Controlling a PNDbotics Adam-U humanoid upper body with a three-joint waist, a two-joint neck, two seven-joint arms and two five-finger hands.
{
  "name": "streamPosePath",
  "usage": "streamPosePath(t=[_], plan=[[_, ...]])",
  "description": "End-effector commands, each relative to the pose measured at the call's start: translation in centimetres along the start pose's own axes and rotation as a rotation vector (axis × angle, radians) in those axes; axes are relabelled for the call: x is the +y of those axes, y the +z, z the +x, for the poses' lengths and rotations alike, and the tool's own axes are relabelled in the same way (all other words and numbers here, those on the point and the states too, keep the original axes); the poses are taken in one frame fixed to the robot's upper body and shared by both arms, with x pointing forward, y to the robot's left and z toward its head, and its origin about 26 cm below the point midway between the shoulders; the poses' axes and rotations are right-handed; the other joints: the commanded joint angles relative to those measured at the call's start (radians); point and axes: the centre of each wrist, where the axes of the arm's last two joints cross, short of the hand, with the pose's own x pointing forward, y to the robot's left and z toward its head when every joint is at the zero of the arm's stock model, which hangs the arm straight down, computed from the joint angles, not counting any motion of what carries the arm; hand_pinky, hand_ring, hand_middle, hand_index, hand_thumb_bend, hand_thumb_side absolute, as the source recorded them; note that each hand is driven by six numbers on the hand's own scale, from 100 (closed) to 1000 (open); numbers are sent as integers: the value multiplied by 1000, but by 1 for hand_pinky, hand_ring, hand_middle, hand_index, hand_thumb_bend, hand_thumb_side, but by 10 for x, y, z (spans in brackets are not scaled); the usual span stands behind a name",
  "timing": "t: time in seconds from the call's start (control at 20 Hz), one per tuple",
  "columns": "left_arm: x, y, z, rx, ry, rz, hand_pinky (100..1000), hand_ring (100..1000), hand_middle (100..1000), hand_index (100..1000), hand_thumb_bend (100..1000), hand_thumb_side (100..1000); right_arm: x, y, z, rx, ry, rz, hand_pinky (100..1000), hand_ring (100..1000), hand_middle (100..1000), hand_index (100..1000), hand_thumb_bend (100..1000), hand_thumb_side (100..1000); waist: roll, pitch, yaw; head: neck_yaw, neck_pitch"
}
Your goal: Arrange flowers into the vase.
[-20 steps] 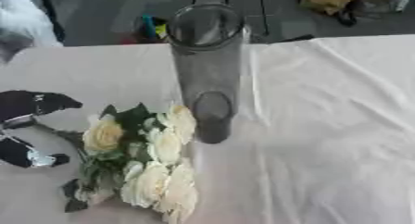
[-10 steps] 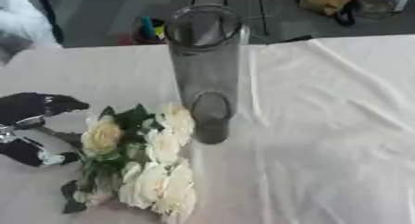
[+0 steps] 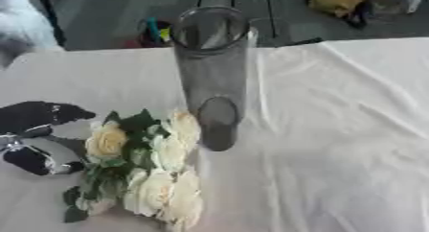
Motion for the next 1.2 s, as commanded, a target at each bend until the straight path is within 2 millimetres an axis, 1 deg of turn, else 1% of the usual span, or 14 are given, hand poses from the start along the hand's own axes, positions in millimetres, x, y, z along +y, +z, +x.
streamPosePath(t=[0.05, 0.1, 0.15, 0.2, 0.4, 0.5, 0.7, 0.9, 1.0, 1.2], plan=[[10, 3, -6, 15, -36, 4, 710, 796, 834, 1000, 420, 536, -1, -6, 6, -30, 11, 15, 630, 482, 439, 671, 100, 989, 12, -14, 2, 4, -8], [10, 3, -6, 17, -35, 4, 710, 796, 834, 1000, 406, 527, -1, -6, 6, -29, 10, 17, 630, 482, 439, 671, 100, 989, 12, -14, 2, 5, -9], [9, 3, -6, 18, -34, 5, 708, 796, 834, 1000, 357, 527, -1, -6, 6, -28, 9, 18, 630, 482, 439, 671, 100, 989, 12, -14, 2, 5, -10], [10, 3, -7, 19, -31, 9, 708, 796, 834, 1000, 342, 527, -1, -6, 6, -28, 9, 18, 630, 482, 439, 671, 100, 989, 11, -14, 2, 5, -10], [10, 3, -7, 25, -17, 18, 703, 793, 829, 1000, 385, 566, -1, -6, 5, -26, 10, 20, 631, 481, 439, 671, 100, 989, 11, -14, 2, 7, -10], [9, 2, -7, 24, -13, 16, 699, 789, 821, 994, 384, 570, 0, -6, 5, -25, 9, 21, 631, 481, 439, 671, 100, 989, 11, -14, 1, 8, -11], [7, -1, -6, 20, -5, 19, 658, 717, 750, 946, 376, 589, 0, -5, 5, -24, 10, 21, 632, 481, 438, 671, 100, 989, 10, -12, -1, 11, -13], [6, -4, -5, 13, -7, 4, 646, 686, 737, 924, 381, 592, 0, -5, 5, -24, 10, 24, 632, 481, 438, 671, 100, 989, 10, -10, -1, 14, -12], [5, -5, -5, 8, -7, -7, 632, 666, 721, 897, 370, 583, 0, -5, 5, -24, 11, 25, 632, 481, 437, 671, 100, 989, 9, -9, -1, 16, -11], [3, -8, -5, -1, -8, -27, 627, 663, 709, 857, 341, 562, 0, -4, 5, -24, 12, 26, 633, 480, 437, 672, 100, 990, 8, -7, 0, 19, -12]])
